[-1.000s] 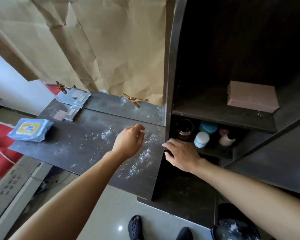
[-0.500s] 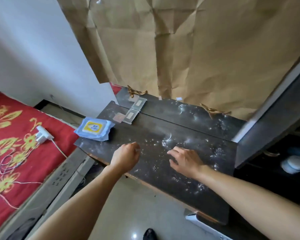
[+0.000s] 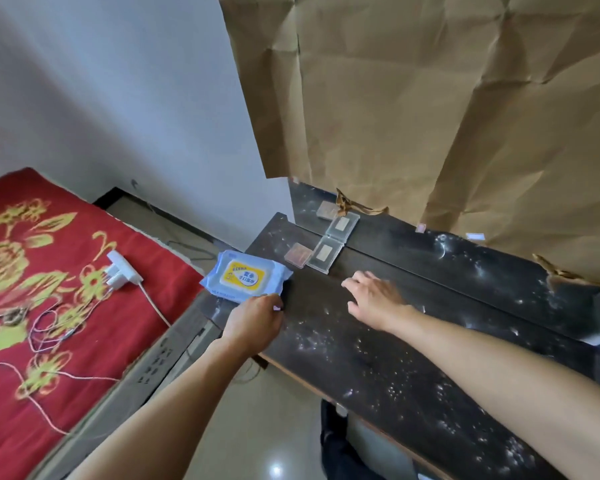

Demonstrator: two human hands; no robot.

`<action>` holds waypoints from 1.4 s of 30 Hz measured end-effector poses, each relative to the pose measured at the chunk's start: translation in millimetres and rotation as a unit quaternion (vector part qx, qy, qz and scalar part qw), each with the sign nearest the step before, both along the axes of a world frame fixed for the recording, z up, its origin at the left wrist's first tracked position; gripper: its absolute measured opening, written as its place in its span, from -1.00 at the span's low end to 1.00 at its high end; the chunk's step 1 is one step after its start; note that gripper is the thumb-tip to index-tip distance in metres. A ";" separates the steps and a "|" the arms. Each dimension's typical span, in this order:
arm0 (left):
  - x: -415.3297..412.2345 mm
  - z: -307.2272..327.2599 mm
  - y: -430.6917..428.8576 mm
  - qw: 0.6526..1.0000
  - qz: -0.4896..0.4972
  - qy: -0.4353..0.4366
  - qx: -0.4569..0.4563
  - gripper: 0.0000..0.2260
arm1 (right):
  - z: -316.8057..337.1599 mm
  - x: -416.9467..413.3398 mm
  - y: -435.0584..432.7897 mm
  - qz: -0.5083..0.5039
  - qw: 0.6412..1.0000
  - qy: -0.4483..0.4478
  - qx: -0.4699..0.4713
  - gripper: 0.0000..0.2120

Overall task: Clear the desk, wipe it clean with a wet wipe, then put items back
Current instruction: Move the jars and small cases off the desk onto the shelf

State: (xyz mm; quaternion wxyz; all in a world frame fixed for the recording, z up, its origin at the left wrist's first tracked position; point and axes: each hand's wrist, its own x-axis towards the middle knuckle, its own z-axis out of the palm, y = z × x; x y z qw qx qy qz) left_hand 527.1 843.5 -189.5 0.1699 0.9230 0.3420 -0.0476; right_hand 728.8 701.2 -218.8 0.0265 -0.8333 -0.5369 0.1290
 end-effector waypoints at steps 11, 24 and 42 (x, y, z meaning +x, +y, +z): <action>72.7 -43.8 135.9 0.999 -0.032 0.038 -0.021 -0.77 | -47.1 78.8 164.7 0.120 0.981 -0.105 -0.113 -0.48; 153.4 -96.4 183.9 0.968 -0.231 0.095 -0.023 -0.59 | -64.8 83.0 128.6 -0.039 0.979 -0.023 -0.199 -0.45; 191.9 -104.6 173.3 0.885 -0.456 0.096 -0.001 -0.45 | -58.3 -28.2 48.2 -0.482 0.872 0.086 -0.022 -0.37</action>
